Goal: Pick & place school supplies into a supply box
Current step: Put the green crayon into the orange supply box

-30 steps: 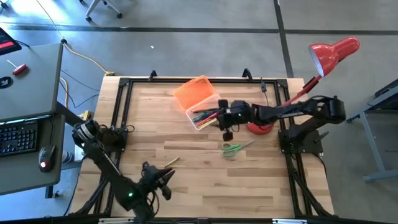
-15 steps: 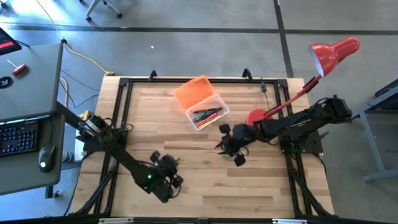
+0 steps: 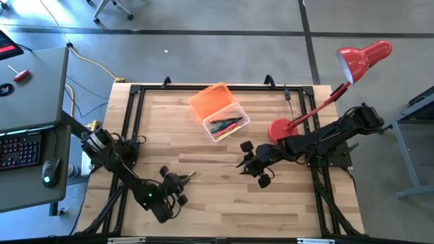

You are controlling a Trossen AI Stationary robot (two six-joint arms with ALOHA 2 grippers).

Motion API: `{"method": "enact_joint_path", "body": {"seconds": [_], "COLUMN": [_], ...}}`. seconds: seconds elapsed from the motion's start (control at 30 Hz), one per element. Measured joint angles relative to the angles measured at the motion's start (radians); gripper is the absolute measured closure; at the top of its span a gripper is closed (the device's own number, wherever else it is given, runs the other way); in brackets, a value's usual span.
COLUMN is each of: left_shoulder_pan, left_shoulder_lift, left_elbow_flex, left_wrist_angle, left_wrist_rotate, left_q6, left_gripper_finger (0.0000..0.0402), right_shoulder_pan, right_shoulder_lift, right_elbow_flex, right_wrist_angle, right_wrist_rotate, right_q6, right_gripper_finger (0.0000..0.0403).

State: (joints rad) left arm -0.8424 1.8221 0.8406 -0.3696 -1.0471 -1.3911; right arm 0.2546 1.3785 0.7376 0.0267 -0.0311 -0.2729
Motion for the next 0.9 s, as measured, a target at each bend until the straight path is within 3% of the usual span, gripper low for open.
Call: {"method": "enact_joint_path", "body": {"seconds": [0.13,0.3,0.9], "left_shoulder_pan": [-0.002,-0.002,0.008], "left_shoulder_lift": [0.000,0.000,0.000], "left_elbow_flex": [-0.099,-0.161,-0.171], "left_wrist_angle": [0.148,0.218,0.325], "left_wrist_rotate": [0.004,-0.028,0.012], "left_q6": [0.003,0.007,0.104], "left_gripper_finger": [0.0293,0.0293,0.0293], "right_shoulder_pan": [-0.001,-0.001,-0.001], "right_shoulder_lift": [0.000,0.000,0.000], "right_elbow_flex": [0.000,0.000,0.000], "right_wrist_angle": [0.000,0.000,0.000], "right_wrist_rotate": [0.001,0.002,0.002], "right_q6": [-0.002,-0.008,-0.023], "right_gripper_finger": [0.0295,0.0295,0.0295]}}
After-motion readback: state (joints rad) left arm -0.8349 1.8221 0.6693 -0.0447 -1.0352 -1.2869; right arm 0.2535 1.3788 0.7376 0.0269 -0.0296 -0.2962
